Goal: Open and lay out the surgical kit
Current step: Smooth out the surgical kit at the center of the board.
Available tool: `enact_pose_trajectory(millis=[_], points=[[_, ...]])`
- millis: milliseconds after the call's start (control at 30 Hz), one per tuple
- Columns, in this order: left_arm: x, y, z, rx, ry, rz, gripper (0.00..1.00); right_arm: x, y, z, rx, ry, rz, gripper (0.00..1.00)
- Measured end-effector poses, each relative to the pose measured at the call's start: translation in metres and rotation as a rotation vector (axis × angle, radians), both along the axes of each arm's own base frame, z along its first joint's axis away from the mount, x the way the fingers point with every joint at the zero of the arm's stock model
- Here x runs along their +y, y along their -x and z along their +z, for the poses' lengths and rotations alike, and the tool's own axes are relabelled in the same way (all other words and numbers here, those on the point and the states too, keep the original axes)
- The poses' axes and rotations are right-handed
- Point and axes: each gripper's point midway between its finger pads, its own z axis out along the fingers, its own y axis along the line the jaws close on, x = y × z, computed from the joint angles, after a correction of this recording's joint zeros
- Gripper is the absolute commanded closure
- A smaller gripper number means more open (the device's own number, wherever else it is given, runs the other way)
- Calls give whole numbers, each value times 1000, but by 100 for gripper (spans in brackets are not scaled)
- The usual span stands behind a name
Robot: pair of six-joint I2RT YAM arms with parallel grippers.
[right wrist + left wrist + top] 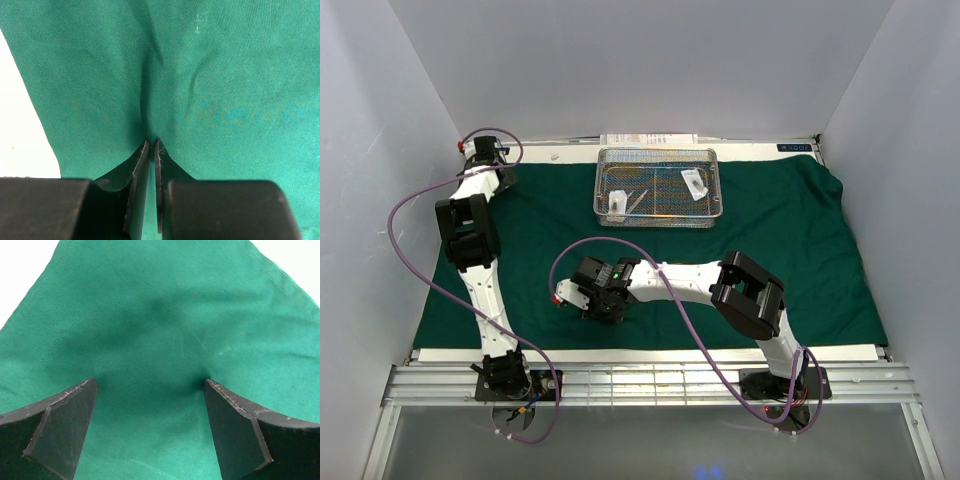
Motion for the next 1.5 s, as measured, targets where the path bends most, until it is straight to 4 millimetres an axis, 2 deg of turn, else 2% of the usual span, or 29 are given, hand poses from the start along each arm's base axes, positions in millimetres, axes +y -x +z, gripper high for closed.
enact_pose_trajectory(millis=[867, 1500], points=[[40, 9, -3, -27, -5, 98, 2, 5, 2, 1, 5, -19, 15, 86], [51, 5, -2, -21, -29, 97, 2, 11, 4, 2, 26, -30, 35, 85]])
